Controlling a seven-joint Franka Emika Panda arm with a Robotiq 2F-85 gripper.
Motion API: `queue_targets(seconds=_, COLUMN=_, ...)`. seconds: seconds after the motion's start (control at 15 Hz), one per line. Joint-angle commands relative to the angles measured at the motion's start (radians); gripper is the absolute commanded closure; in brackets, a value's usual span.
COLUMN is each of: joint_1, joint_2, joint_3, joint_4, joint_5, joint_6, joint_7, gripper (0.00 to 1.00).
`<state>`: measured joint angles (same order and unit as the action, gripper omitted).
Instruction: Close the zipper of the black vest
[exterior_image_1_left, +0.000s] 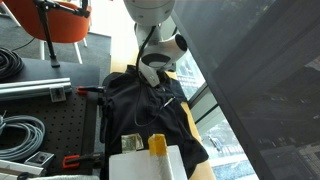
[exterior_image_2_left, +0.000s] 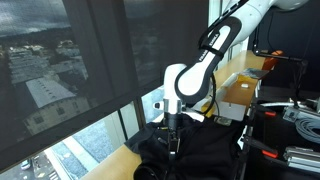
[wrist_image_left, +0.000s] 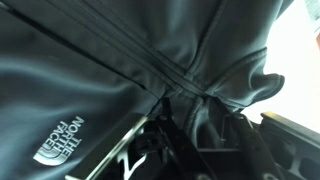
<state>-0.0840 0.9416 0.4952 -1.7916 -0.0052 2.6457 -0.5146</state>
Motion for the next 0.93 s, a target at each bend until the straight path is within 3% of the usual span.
queue_targets(seconds=0.0, joint_1=-0.057, joint_2=-0.11, joint_3=-0.001, joint_4=-0.082, joint_5=0.021, joint_6=-0.011, joint_7=-0.032, gripper=0.26)
queue_targets(seconds=0.2, joint_1=-0.086, joint_2=-0.21, joint_3=-0.033, joint_4=-0.134, joint_5=0.016, joint_6=-0.011, joint_7=-0.022, gripper=0.03)
queue_targets(seconds=0.27, joint_1=-0.09, joint_2=-0.252, joint_3=-0.051, joint_4=-0.156, joint_5=0.012, joint_6=-0.007, joint_7=-0.014, gripper=0.0)
queue_targets(seconds=0.53, joint_1=-0.069, joint_2=-0.409, joint_3=-0.162, joint_4=-0.223, joint_5=0.009, joint_6=-0.034, joint_7=0.053, gripper=0.0)
queue_targets(seconds=0.87, joint_1=-0.078, joint_2=-0.547, joint_3=-0.227, joint_4=-0.255, joint_5=0.059, joint_6=-0.187, joint_7=0.046, gripper=0.0)
